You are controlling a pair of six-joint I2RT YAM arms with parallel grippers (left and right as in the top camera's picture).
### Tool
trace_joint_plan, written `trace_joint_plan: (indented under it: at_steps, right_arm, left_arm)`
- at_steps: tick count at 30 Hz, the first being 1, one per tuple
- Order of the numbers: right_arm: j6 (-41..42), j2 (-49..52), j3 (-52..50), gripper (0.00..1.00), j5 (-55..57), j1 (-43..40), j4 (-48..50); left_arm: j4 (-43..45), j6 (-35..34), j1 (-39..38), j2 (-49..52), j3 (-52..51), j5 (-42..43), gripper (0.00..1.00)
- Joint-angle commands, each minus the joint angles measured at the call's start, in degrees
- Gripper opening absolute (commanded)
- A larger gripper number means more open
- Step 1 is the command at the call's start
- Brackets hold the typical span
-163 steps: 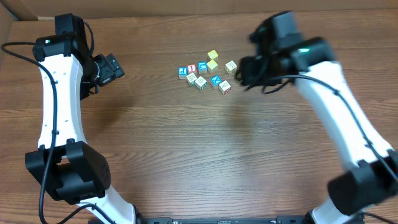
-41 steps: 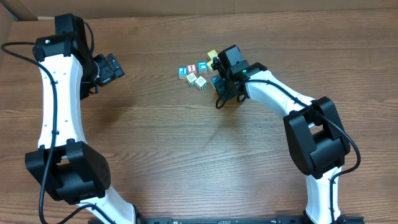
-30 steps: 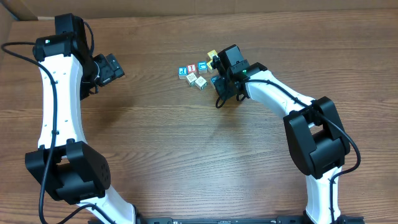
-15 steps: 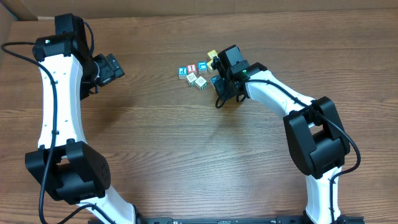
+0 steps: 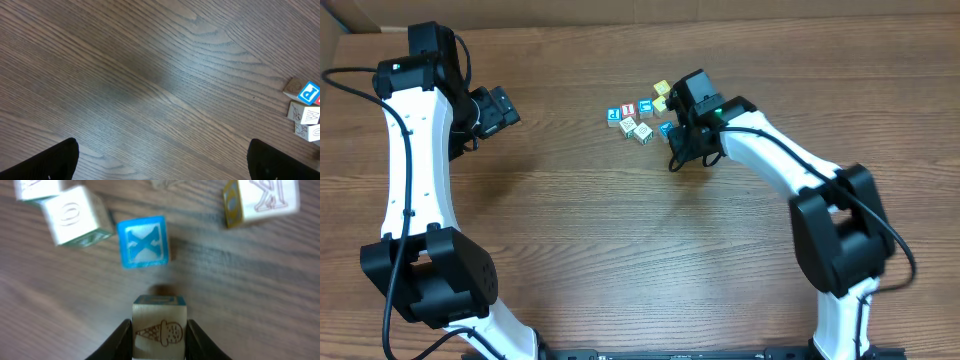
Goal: Flip 3 blocks
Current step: 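Lift the ice-cream block and carry it toward the front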
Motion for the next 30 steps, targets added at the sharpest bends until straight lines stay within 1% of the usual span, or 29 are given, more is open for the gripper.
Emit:
trace_joint_plan:
  at_steps: [1, 3, 5, 8, 10, 12, 14, 18, 20, 24, 26, 30]
  right_arm:
    - [4.2, -9.6, 2.7, 0.3, -2.1, 0.2, -2.8]
    - [5.8, -12.4, 2.7, 0.3, -2.1, 0.5, -6.2]
    - [9.2, -14.8, 2.7, 0.29, -2.1, 0.8, -10.4]
    - [17.5, -17.2, 2.7, 0.28, -2.1, 0.8, -17.7]
    - [21.4, -17.4, 2.7, 0.28, -2.1, 0.8, -21.4]
    - [23.7, -17.2, 2.0, 0.28, -2.1, 1.1, -24.0]
    - [25.0, -17.2, 0.3, 0.29, -2.1, 2.0, -24.2]
    - [27.3, -17.2, -4.2, 0.28, -1.9, 4.7, -21.8]
    - [29.8, -17.1, -7.6, 0.28, -1.5, 6.2, -19.2]
    - [33.6, -17.1, -14.5, 0.29, -1.4, 9.0, -12.5]
    - [34.2, -17.1, -18.3, 0.28, -1.2, 10.6, -7.5]
    - [37.9, -17.0, -23.5, 0.26, 3.5, 12.9, -0.9]
  left_arm:
    - [0.0, -0.1, -0.4, 0.4, 1.3, 0.2, 1.0]
    - [0.0, -0.1, -0.4, 0.4, 1.3, 0.2, 1.0]
    - [0.1, -0.1, -0.4, 0.4, 1.3, 0.2, 1.0]
    - [0.1, -0.1, -0.4, 0.4, 1.3, 0.2, 1.0]
    - [0.1, -0.1, -0.4, 0.4, 1.3, 0.2, 1.0]
    - [0.1, -0.1, -0.4, 0.4, 1.3, 0.2, 1.0]
    - [0.0, -0.1, -0.4, 0.4, 1.3, 0.2, 1.0]
    - [0.0, -0.1, -0.4, 0.4, 1.3, 0.2, 1.0]
    - [0.0, -0.1, -0.4, 0.4, 1.3, 0.2, 1.0]
    - [0.0, -0.1, -0.4, 0.4, 1.3, 0.2, 1.0]
    - [0.1, -0.1, -0.4, 0.4, 1.3, 0.2, 1.0]
    - [0.0, -0.1, -0.4, 0.4, 1.3, 0.2, 1.0]
